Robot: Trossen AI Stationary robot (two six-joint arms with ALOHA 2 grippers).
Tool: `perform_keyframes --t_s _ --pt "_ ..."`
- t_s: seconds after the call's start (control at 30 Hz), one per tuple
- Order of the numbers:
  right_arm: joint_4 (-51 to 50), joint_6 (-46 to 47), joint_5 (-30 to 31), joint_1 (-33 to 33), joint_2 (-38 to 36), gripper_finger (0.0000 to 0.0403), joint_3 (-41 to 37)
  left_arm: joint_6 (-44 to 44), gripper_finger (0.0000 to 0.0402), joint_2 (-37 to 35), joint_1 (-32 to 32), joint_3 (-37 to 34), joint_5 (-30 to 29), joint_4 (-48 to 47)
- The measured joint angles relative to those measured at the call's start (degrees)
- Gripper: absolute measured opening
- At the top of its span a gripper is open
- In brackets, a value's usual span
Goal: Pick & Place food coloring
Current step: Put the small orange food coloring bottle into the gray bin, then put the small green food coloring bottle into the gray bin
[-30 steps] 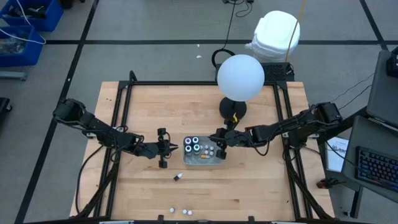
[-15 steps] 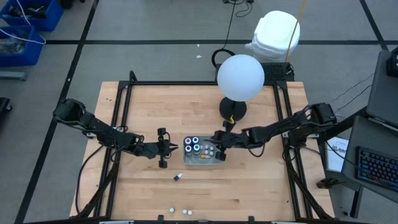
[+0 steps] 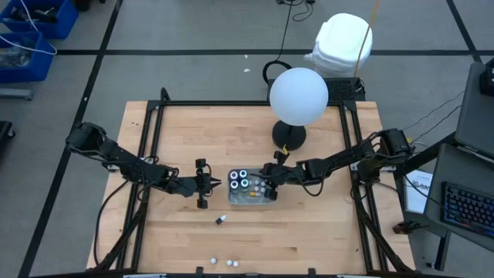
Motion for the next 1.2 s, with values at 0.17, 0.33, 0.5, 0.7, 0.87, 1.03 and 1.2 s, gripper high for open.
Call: perform_keyframes --t_s 0.17,0.33,0.5,0.7,0.87,1.03,1.2 --pt "0.1 1.3 0.0 0.0 0.0 0.0101 0.0 0.0 0.0035 0.0 0.0 0.0 0.0 0.0" --pt "0.1 1.4 0.1 -0.1 0.0 0.0130 0.0 0.0 0.0035 0.0 0.0 0.0 0.0 0.0" --pt "-0.7 0.1 0.1 -0.1 -2.4 0.0137 -0.1 0.0 0.0035 0.0 0.0 0.0 0.0 0.0" --pt "-4.7 -1.8 0.3 0.6 -11.0 0.0129 -0.1 0.2 0.0035 0.0 0.0 0.0 0.0 0.0" --pt "-11.7 -3.3 0.3 2.8 -19.8 0.0108 -0.1 0.2 0.0035 0.0 0.0 0.0 0.0 -0.1" --pt "-11.8 -3.2 2.1 6.8 -26.9 0.0048 -3.2 -0.8 0.0035 0.0 0.0 0.0 0.0 -0.2" --pt "-4.2 -1.5 5.6 10.9 -33.6 0.0009 -13.2 -1.6 0.0035 0.0 0.0 0.0 0.0 -1.0"
